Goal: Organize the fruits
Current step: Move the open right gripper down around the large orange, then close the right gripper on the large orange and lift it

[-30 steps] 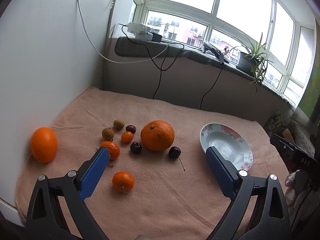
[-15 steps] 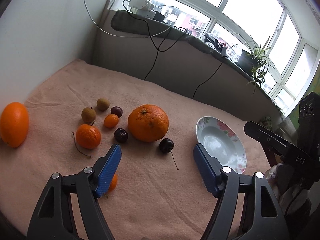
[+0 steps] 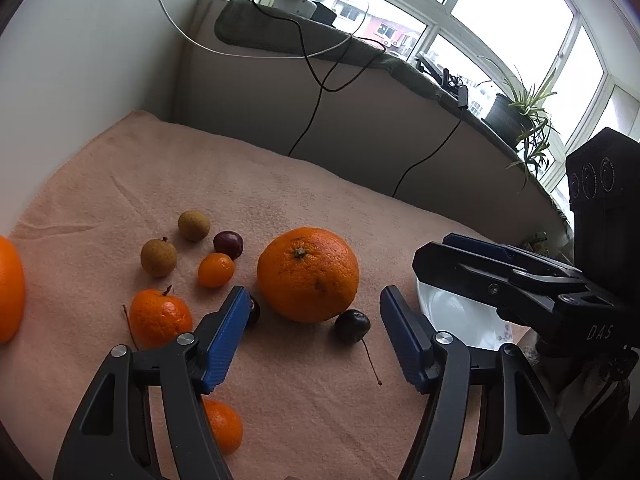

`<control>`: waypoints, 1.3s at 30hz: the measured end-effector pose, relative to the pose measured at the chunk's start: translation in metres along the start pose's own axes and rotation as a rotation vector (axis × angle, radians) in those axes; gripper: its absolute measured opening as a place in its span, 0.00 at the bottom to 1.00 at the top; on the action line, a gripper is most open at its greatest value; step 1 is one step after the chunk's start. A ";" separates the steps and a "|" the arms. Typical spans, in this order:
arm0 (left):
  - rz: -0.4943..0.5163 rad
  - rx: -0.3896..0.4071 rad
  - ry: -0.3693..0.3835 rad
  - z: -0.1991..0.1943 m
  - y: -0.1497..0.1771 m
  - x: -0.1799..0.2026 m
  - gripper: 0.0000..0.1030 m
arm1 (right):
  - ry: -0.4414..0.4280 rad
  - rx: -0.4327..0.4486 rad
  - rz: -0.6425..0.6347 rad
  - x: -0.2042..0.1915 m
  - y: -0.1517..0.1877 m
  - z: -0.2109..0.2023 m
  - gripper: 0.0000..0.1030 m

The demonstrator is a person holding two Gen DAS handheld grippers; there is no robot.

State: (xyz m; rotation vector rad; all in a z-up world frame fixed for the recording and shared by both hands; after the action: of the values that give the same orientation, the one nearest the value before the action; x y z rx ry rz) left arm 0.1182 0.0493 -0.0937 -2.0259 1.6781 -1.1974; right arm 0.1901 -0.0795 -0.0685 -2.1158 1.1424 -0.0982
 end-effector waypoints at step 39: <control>0.077 -0.117 0.005 0.044 -0.014 0.003 0.62 | -0.201 -0.232 0.145 0.026 -0.015 0.080 0.52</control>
State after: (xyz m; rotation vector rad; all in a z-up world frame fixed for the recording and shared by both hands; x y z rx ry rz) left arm 0.1591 0.0377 -0.1111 -2.0050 1.8514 -1.1039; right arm 0.2466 -0.0492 -0.1243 -2.1746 1.2285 0.3219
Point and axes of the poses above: each gripper's, at about its wrist camera, not at the fingertips, and z roughly the way its jaws point, x to its right, y to its underside, the point moved 2 cm from there along z, roughly the way its jaws point, and after that the axes turned 2 degrees about y, right-handed, at the moved point
